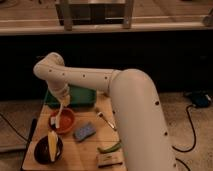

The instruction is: Wipe red bowl with brush

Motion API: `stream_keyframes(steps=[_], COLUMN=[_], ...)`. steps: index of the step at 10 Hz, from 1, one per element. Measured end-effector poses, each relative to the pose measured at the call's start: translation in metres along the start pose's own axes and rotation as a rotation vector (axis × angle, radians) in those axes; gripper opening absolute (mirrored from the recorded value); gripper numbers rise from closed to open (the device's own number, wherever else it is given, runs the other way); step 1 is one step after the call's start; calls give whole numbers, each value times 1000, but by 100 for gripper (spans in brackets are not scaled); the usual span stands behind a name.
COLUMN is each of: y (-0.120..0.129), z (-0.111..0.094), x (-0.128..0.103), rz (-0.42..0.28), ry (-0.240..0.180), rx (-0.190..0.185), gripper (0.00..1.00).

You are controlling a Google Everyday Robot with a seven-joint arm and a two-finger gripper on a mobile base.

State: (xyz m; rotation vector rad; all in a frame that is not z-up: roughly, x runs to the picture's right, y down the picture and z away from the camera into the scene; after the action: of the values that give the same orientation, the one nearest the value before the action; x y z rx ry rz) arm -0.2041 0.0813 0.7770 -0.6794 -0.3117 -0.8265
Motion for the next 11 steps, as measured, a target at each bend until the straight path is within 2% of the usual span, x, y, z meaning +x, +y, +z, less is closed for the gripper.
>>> stream_keyframes(steps=[2, 4, 8, 9, 11], y=[27, 36, 11, 4, -11], z=[3, 3, 2, 2, 2], x=[22, 35, 64, 66, 57], rz=[34, 67, 133, 140, 125], ry=[-1, 4, 26, 27, 19], rx=[-8, -12, -8, -6, 2], gripper=[0, 0, 0, 0, 0])
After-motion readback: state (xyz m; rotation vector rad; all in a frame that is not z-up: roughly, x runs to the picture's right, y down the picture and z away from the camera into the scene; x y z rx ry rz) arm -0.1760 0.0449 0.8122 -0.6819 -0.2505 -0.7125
